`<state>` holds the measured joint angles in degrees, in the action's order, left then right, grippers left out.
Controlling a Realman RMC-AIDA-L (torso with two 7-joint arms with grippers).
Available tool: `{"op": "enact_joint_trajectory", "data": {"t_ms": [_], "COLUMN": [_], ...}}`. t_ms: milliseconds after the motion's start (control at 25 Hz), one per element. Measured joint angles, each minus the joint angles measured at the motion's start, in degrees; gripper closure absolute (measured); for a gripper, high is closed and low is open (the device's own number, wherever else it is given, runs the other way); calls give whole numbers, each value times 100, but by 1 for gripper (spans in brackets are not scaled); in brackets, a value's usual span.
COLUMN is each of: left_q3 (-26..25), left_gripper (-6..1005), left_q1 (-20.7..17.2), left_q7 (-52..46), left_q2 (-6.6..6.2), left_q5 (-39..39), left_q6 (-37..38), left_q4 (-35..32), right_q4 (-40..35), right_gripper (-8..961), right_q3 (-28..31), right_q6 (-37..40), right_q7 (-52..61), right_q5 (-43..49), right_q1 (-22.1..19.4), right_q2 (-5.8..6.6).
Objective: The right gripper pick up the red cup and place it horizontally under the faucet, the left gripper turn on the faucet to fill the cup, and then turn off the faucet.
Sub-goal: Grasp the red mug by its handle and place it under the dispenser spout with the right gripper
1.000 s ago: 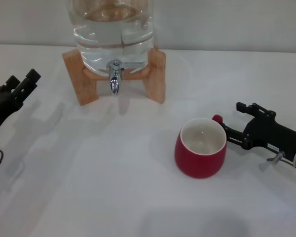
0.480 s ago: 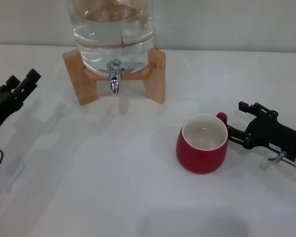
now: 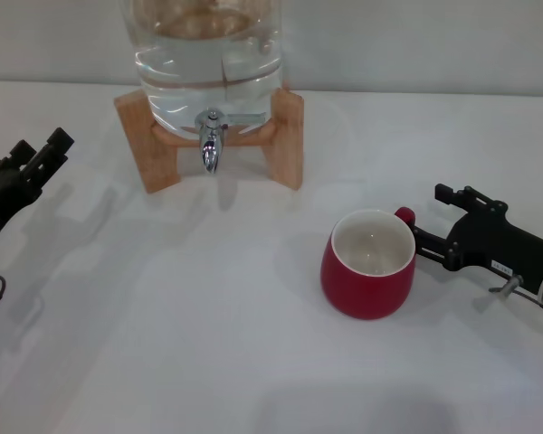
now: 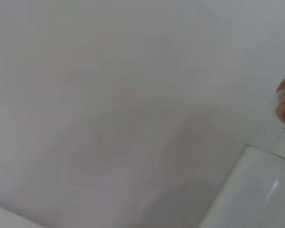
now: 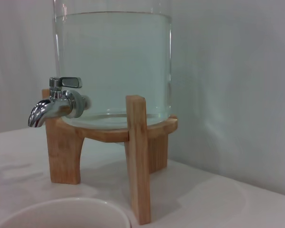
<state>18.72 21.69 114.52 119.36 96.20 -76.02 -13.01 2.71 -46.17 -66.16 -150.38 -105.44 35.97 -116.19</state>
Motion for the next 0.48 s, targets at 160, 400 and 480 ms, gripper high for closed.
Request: {"op": "enact_joint_trajectory", "data": {"t_ms": [160, 400, 480], "left_q3": [0, 0, 0], "left_gripper": [143, 143, 143], "left_q1": [2, 2, 2], "left_q7": [0, 0, 0], "left_q2": [0, 0, 0], "left_q5": [3, 4, 5], "left_q6": [8, 11, 11], "left_q4": [0, 0, 0], "right_q4": [10, 16, 19], "right_gripper": [255, 256, 256], "right_q3": [5, 12, 13], "right_q6": [63, 167, 169], "right_q7": [0, 0, 0], "right_q5": [-22, -26, -27], "right_q1": [11, 32, 33], "right_q2": [0, 0, 0]}}
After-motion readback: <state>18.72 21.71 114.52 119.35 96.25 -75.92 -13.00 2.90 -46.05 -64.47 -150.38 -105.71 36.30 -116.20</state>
